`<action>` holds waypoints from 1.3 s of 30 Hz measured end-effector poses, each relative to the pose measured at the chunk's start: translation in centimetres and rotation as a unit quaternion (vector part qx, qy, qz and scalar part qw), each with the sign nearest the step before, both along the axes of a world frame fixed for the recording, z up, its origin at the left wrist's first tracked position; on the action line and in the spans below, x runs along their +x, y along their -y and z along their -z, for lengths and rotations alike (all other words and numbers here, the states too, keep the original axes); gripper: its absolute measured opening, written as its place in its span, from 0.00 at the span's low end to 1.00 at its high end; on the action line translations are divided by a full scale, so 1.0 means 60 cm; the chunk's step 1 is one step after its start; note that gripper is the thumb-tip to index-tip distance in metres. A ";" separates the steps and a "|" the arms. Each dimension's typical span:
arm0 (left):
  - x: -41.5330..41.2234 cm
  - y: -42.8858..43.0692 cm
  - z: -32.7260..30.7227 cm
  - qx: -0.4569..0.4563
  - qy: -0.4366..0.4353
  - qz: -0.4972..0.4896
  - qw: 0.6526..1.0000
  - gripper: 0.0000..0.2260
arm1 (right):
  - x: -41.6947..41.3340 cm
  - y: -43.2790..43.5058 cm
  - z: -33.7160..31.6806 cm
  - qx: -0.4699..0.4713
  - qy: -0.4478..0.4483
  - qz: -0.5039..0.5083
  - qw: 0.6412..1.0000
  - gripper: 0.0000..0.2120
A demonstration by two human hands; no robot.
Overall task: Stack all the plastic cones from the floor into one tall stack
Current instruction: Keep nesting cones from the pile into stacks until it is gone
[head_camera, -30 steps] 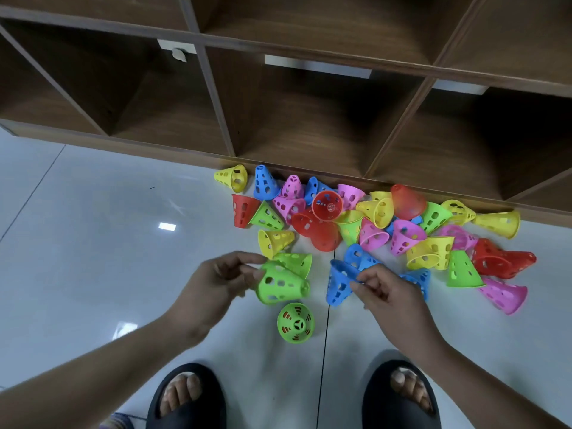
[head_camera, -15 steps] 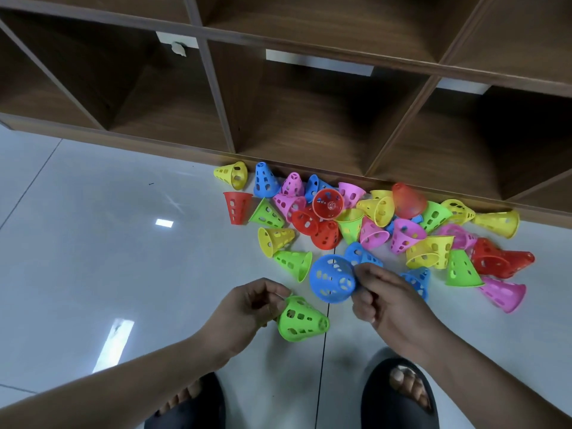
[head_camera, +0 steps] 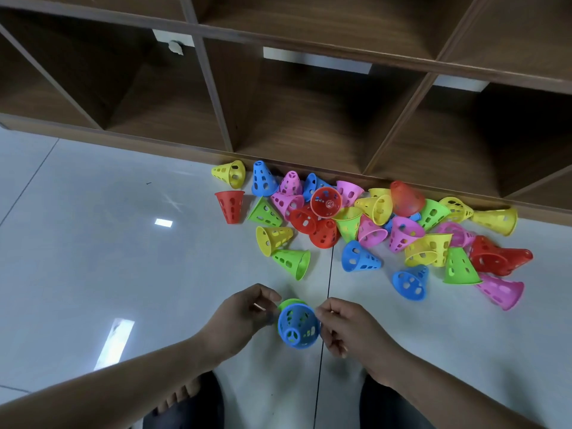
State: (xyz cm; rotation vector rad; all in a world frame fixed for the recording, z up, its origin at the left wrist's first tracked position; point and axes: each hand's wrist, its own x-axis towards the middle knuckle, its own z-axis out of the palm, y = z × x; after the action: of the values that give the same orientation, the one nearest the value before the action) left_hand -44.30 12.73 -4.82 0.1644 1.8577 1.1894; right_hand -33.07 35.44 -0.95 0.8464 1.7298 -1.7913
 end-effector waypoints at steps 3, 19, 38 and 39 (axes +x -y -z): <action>-0.012 -0.002 0.003 -0.019 -0.007 -0.008 1.000 0.08 | -0.001 0.002 0.009 0.038 0.025 -0.014 0.999 0.12; -0.111 -0.035 0.017 -0.009 -0.186 -0.005 0.982 0.21 | -0.049 -0.148 0.064 0.574 -0.176 -0.229 0.766 0.15; -0.112 -0.019 -0.023 -0.027 -0.189 -0.115 0.975 0.07 | -0.034 -0.163 0.050 0.574 -0.230 -0.167 0.768 0.09; -0.108 -0.017 -0.031 -0.011 -0.169 -0.135 0.976 0.06 | -0.032 -0.161 0.047 0.562 -0.234 -0.152 0.779 0.09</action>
State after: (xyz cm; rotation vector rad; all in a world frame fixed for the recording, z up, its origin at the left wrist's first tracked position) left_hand -50.79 13.74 -2.95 0.1074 2.2443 1.3924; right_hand -34.97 45.10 -3.76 0.4279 3.1069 -0.6077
